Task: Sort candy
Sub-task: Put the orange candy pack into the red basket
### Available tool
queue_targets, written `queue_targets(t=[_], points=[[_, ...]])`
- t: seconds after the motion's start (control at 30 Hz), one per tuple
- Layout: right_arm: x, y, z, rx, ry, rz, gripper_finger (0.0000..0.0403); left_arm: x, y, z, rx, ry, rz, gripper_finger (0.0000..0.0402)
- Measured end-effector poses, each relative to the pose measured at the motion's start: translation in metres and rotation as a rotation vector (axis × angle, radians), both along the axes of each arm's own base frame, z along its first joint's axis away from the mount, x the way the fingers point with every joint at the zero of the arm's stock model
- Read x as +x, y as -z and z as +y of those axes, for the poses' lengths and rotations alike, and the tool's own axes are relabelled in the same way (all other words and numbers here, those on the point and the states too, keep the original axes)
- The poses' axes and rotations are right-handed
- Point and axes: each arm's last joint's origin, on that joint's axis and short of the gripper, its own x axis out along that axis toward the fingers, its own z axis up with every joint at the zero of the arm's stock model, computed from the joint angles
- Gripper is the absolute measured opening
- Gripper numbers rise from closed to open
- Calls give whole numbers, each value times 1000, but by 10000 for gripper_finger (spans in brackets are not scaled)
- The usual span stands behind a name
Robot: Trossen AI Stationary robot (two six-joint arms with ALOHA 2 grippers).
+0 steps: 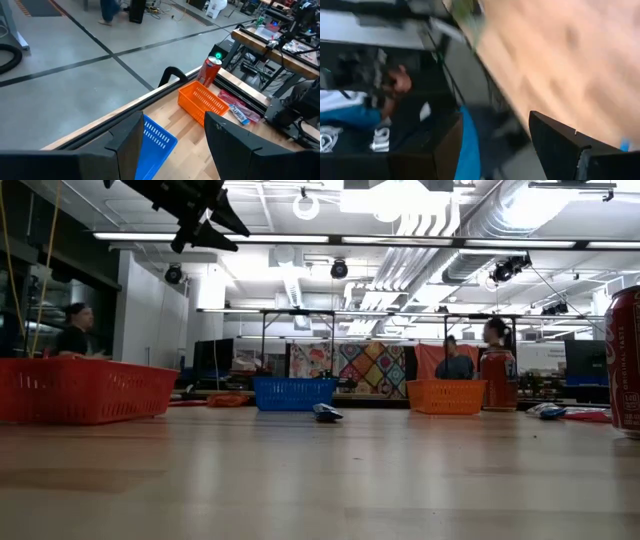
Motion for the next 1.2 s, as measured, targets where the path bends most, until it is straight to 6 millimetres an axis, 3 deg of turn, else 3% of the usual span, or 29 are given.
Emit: queue_targets(t=[0.2, 0.33, 0.47, 0.57, 0.77, 1.2], points=[[-8, 36, 68, 49, -23, 383, 222, 0, 0, 0, 26, 11, 20, 195], [-9, 85, 112, 149, -52, 633, 222, 0, 0, 0, 44, 19, 33, 195], [-8, 140, 140, 257, 56, 719, 222, 0, 0, 0, 69, 29, 52, 195], [-9, 174, 143, 260, 232, 771, 222, 0, 0, 0, 80, 33, 60, 195], [-3, 208, 138, 143, 348, 863, 222, 0, 0, 0, 80, 33, 60, 195], [5, 232, 143, 47, 386, 976, 206, 0, 0, 0, 80, 33, 60, 195]])
